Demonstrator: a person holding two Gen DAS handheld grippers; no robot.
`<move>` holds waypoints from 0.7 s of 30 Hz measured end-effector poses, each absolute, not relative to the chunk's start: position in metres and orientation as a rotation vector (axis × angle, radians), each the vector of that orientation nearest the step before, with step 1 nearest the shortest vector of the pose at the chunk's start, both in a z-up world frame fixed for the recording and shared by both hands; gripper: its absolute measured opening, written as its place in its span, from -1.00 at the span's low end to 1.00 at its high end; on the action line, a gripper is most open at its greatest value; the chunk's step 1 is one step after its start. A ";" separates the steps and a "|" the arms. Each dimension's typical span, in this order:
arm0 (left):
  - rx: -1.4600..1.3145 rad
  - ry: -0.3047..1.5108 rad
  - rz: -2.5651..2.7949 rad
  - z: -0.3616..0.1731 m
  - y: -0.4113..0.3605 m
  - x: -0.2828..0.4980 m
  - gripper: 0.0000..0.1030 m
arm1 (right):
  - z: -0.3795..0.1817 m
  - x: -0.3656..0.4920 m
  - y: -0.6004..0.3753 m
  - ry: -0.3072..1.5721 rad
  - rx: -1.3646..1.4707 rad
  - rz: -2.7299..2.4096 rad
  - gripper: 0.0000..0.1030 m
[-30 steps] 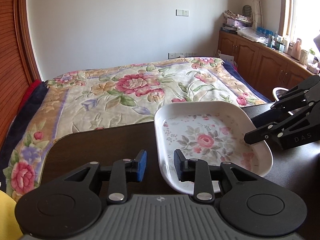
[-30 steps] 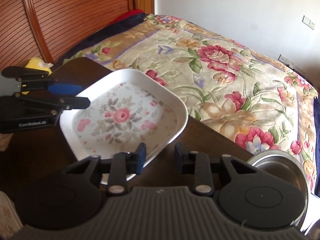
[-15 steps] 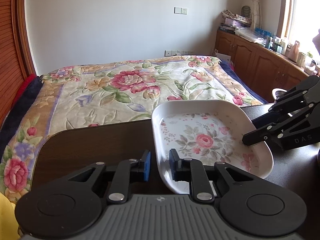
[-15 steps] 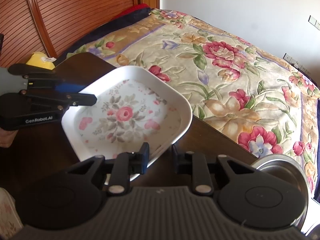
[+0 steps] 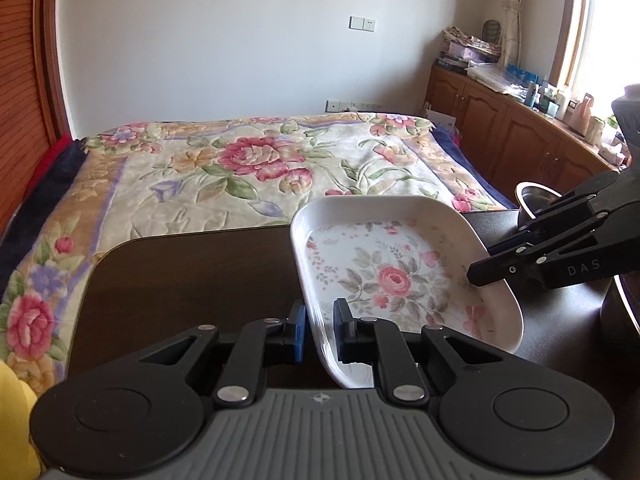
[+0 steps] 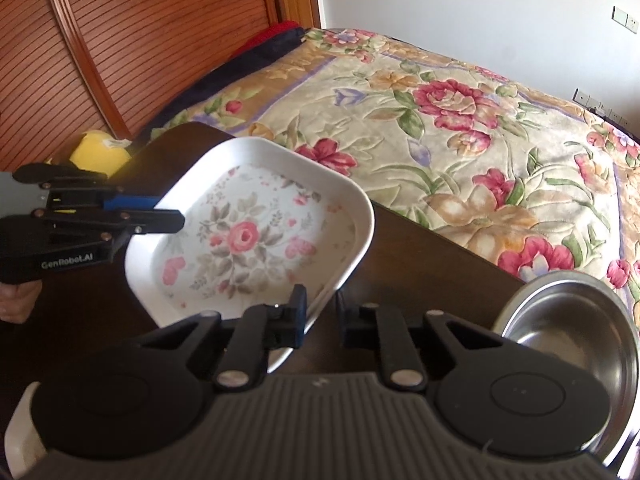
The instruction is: Organize plates and bowls
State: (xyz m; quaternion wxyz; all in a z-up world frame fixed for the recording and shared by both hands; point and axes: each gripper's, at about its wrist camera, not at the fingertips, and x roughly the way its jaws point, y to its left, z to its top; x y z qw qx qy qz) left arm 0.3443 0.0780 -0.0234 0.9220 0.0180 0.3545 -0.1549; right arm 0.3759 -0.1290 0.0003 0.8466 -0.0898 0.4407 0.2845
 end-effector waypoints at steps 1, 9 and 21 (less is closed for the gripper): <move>0.039 0.725 -0.315 -0.022 0.078 0.341 -0.71 | 0.002 0.373 -0.128 0.924 -0.190 0.601 -0.67; 0.050 0.704 -0.308 -0.006 0.076 0.310 -0.71 | 0.015 0.350 -0.132 0.896 -0.177 0.597 -0.70; 0.055 0.689 -0.324 0.010 0.070 0.261 -0.71 | 0.028 0.309 -0.139 0.866 -0.170 0.577 -0.74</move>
